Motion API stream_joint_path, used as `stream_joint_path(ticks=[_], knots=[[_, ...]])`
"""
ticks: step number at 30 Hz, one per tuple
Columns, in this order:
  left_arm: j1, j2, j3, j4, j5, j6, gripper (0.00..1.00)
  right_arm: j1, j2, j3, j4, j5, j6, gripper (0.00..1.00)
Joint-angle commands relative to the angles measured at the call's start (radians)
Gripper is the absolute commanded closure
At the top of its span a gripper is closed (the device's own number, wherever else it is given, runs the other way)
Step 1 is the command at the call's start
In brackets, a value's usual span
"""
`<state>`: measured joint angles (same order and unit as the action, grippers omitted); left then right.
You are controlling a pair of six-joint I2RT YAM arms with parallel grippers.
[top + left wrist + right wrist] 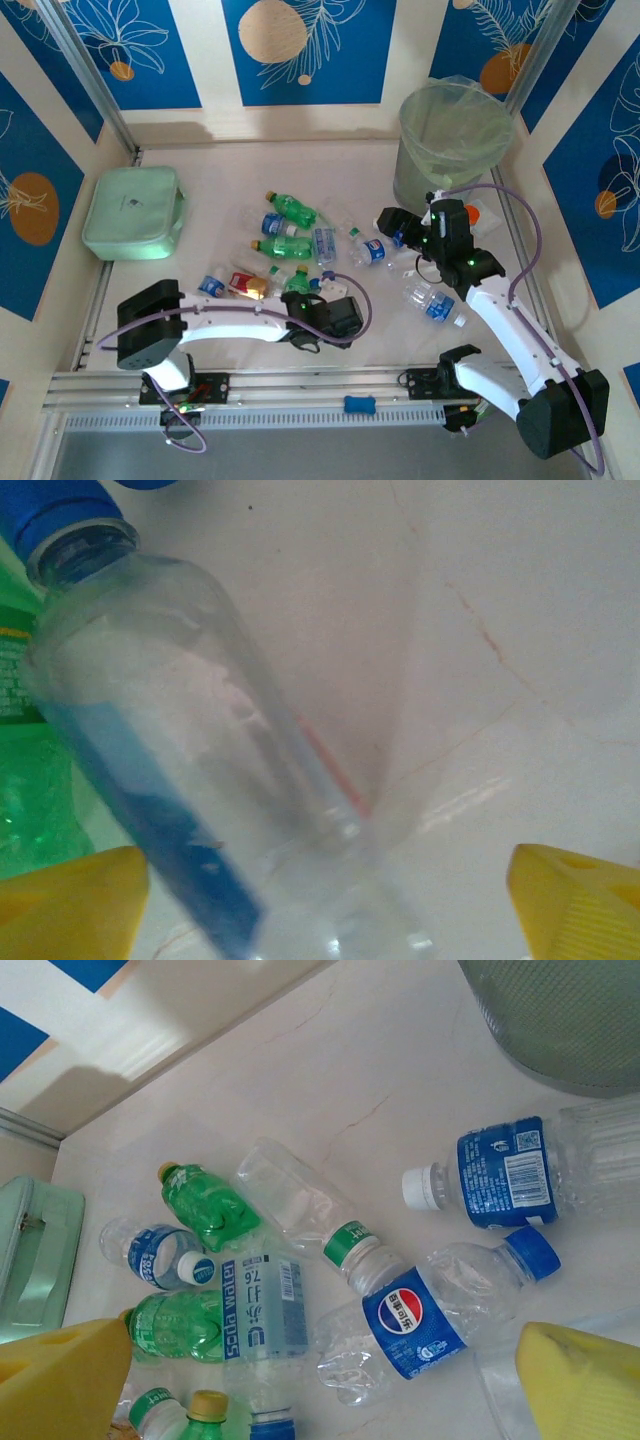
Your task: Put the plastic bottles in the bin
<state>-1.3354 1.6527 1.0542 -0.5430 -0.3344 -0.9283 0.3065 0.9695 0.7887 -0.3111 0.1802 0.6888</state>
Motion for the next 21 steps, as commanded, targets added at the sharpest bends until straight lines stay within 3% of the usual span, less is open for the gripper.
stream_joint_path(ticks=[1,9,17,21], knots=[[0.01,0.037,0.023,-0.064,-0.005,-0.028,0.11,-0.007,-0.018,-0.009,0.006,0.001,0.009,0.01],[0.047,0.104,0.043,-0.035,0.022,0.002,0.13,-0.026,-0.007,-0.007,0.017,-0.01,0.006,0.01],[0.057,0.098,0.034,-0.01,0.035,0.025,0.37,-0.042,0.001,0.002,0.012,-0.032,-0.001,0.01],[0.058,0.02,0.008,0.048,0.03,0.053,0.44,-0.048,0.015,0.011,0.019,-0.112,-0.007,0.01]])
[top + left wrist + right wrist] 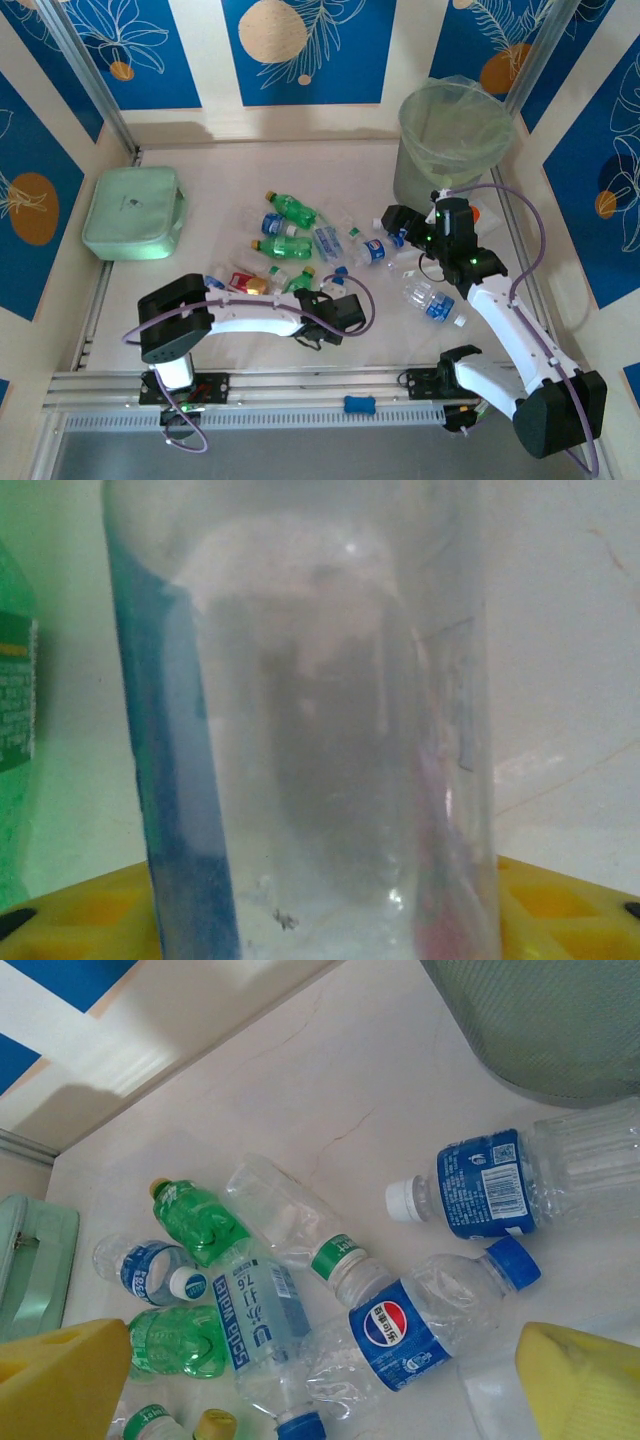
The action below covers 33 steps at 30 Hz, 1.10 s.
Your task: Put the plastic bottles in the bin
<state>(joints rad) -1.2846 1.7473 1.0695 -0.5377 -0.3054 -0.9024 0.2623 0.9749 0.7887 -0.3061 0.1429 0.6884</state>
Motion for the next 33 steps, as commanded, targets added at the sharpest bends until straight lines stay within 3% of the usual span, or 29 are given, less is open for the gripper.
stream_joint_path(ticks=[1,9,16,24,30,33], knots=[[0.006,-0.098,-0.014,0.059,-0.003,0.034,0.44,-0.004,0.014,0.017,0.013,-0.097,-0.01,0.01],[0.068,-0.339,-0.103,0.329,-0.014,0.17,0.48,0.001,0.005,0.048,0.006,-0.341,0.008,0.01],[0.149,-0.431,-0.196,0.652,0.004,0.341,0.48,0.06,-0.023,0.04,0.089,-0.473,0.108,0.01],[0.207,-0.38,-0.188,0.785,0.107,0.4,0.49,0.154,-0.022,0.015,0.165,-0.46,0.159,0.05],[0.21,-0.331,-0.163,0.826,0.168,0.396,0.49,0.173,-0.003,-0.021,0.224,-0.452,0.157,0.12],[0.21,-0.325,-0.171,0.837,0.173,0.378,0.5,0.173,0.007,-0.021,0.213,-0.439,0.126,0.21]])
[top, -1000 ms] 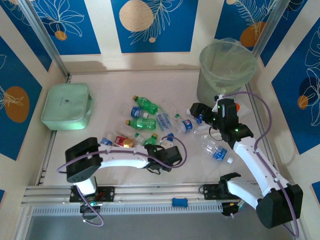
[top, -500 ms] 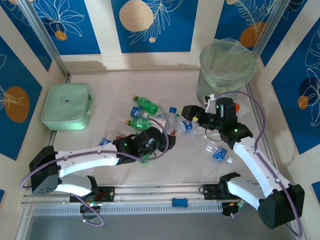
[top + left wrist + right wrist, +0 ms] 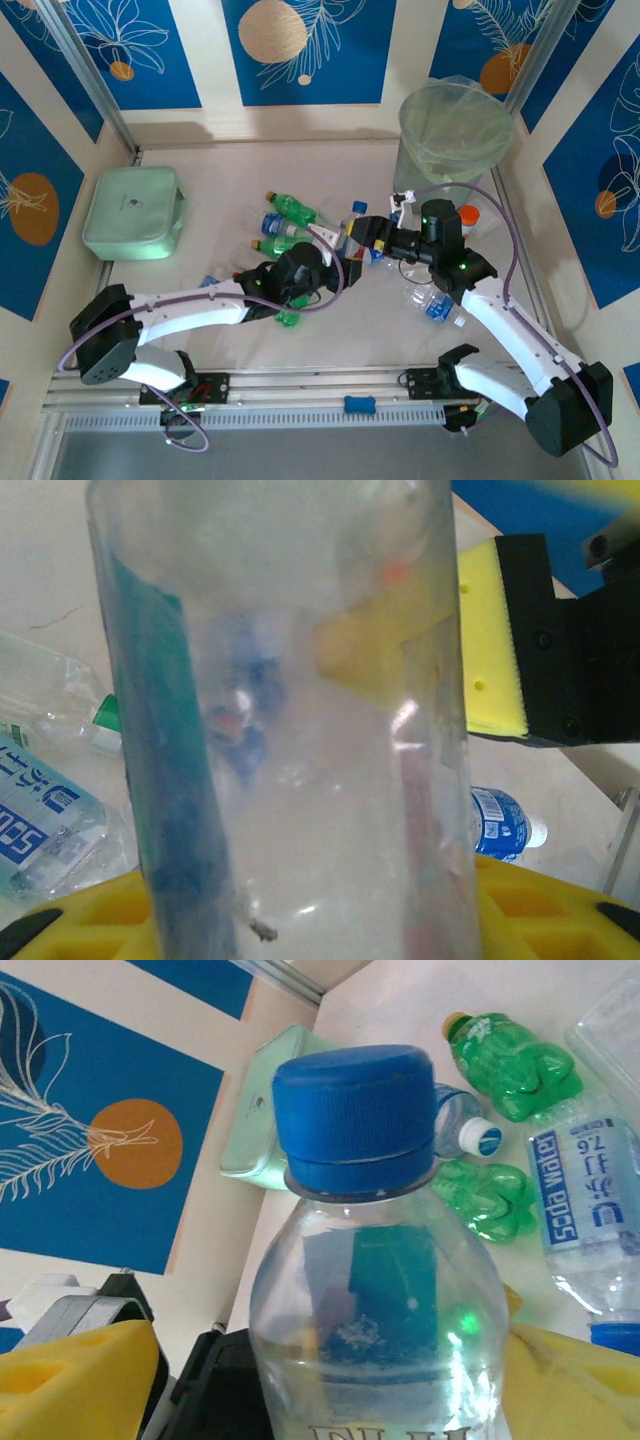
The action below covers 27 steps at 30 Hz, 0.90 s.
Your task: Put the plastic bottles in the bin
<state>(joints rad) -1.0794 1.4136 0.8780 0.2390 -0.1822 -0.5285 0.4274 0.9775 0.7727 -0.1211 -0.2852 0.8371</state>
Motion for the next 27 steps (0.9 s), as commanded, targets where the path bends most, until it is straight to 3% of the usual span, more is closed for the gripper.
stream_joint_path(ticks=[1,8,13,15,21,27], knots=[[0.006,0.01,0.018,0.06,0.049,-0.001,0.5,0.008,0.007,-0.008,0.026,-0.005,-0.031,0.25],[0.004,0.02,0.04,0.042,0.073,-0.004,0.5,0.002,0.058,-0.008,0.037,0.0,-0.057,0.3],[0.008,0.033,0.045,0.05,0.073,0.007,0.48,-0.01,0.097,0.016,0.027,0.001,-0.086,0.43],[0.018,0.035,0.047,0.051,0.084,0.004,0.4,-0.02,0.098,0.016,0.024,0.007,-0.093,0.47],[0.079,0.017,0.012,0.079,0.118,-0.043,0.03,-0.085,0.113,0.062,-0.03,0.041,-0.146,0.49],[0.147,-0.038,-0.032,0.068,0.075,0.011,0.01,-0.2,0.214,0.269,-0.141,0.059,-0.231,0.5]])
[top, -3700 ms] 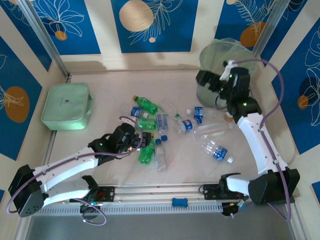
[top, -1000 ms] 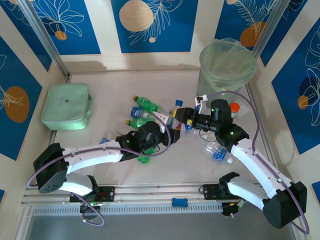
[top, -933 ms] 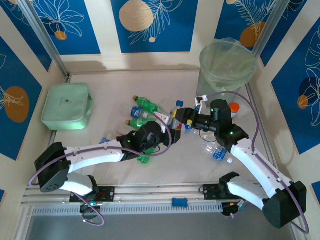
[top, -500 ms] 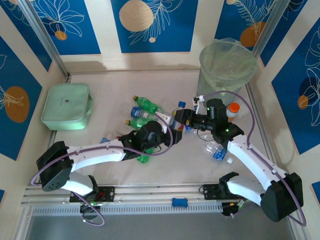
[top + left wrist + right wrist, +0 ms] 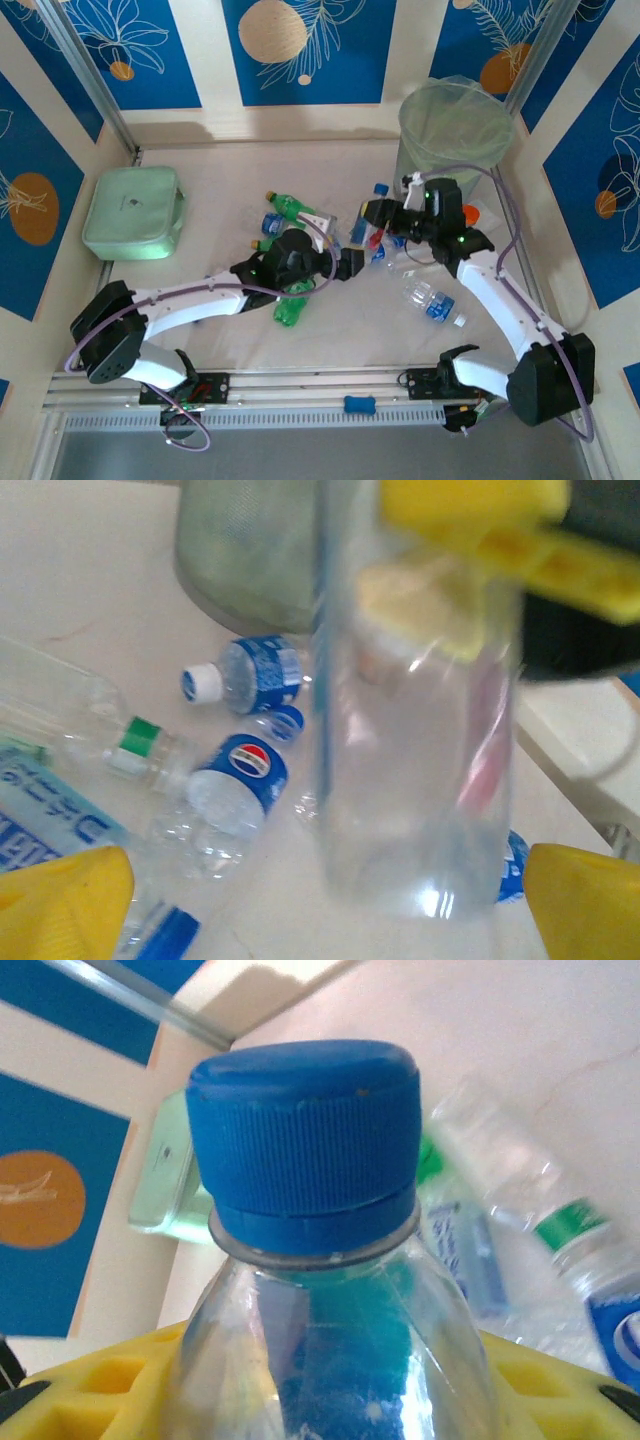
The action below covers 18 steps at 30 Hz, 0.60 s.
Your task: Put the plastic bottles in the bin
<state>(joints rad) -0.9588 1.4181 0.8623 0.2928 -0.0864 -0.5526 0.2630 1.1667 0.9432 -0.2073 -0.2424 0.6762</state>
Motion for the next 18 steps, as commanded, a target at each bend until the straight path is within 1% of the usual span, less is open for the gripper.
stream_joint_path(ticks=[1,4,7,9,13,15,18], knots=[[0.041,-0.047,-0.019,0.002,-0.031,0.046,0.01,-0.049,0.046,0.148,-0.078,0.028,-0.088,0.5],[0.094,-0.057,-0.034,-0.013,-0.041,0.062,0.01,-0.081,0.105,0.278,-0.119,0.067,-0.134,0.5],[0.135,-0.067,-0.064,-0.015,-0.087,0.056,0.01,-0.117,0.164,0.415,-0.155,0.106,-0.16,0.51],[0.16,-0.073,-0.09,-0.014,-0.112,0.045,0.01,-0.145,0.196,0.485,-0.148,0.126,-0.163,0.51],[0.208,-0.085,-0.138,-0.016,-0.11,0.023,0.01,-0.209,0.266,0.606,-0.107,0.187,-0.149,0.51],[0.231,-0.09,-0.165,-0.007,-0.09,-0.006,0.01,-0.234,0.301,0.647,-0.074,0.219,-0.144,0.51],[0.258,-0.095,-0.205,0.015,-0.047,-0.041,0.01,-0.257,0.351,0.698,-0.03,0.298,-0.156,0.51]])
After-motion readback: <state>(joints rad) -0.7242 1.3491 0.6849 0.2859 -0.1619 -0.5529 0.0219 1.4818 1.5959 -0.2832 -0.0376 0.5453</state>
